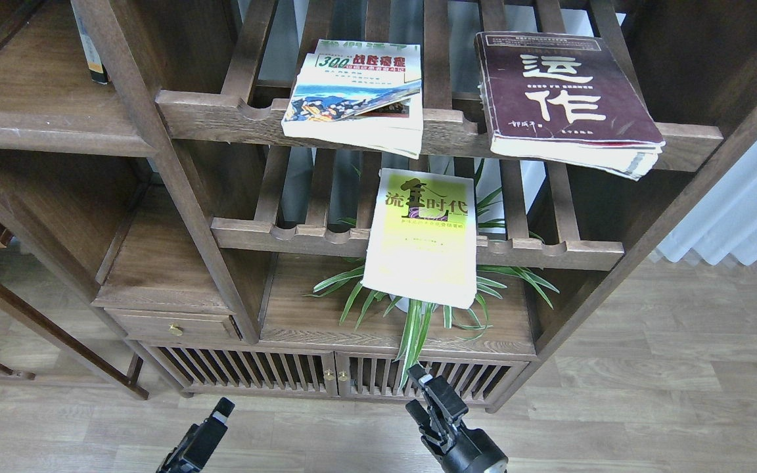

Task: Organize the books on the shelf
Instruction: 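Raise both grippers toward the shelf from below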

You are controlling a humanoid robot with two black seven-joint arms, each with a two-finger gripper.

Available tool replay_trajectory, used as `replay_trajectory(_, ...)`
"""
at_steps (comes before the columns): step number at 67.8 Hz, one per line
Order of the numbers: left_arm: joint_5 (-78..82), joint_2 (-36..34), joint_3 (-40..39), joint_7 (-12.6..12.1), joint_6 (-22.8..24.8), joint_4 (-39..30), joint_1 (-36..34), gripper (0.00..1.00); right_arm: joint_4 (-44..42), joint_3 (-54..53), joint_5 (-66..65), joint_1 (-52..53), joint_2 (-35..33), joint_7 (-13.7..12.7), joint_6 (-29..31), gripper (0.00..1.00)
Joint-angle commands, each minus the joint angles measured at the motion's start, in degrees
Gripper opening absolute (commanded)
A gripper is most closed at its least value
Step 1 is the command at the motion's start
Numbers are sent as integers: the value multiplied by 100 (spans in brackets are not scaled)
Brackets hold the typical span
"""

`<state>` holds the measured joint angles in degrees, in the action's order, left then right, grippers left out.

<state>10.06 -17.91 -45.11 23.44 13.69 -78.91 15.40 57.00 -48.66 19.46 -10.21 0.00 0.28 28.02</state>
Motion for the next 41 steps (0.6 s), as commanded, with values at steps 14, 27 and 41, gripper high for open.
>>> replay_trajectory(14,32,-29,-129,117,468,7,182,100,189,6,-12,-95,0,51,-2,100)
replay_trajectory(27,32,50,-252,390,538,42,147,100,136,94,-56,-7,0,60,-2,100)
replay_trajectory(41,40,112,-130,456,529,130,-81,100,83,550,-486,124,0,16,-2,100)
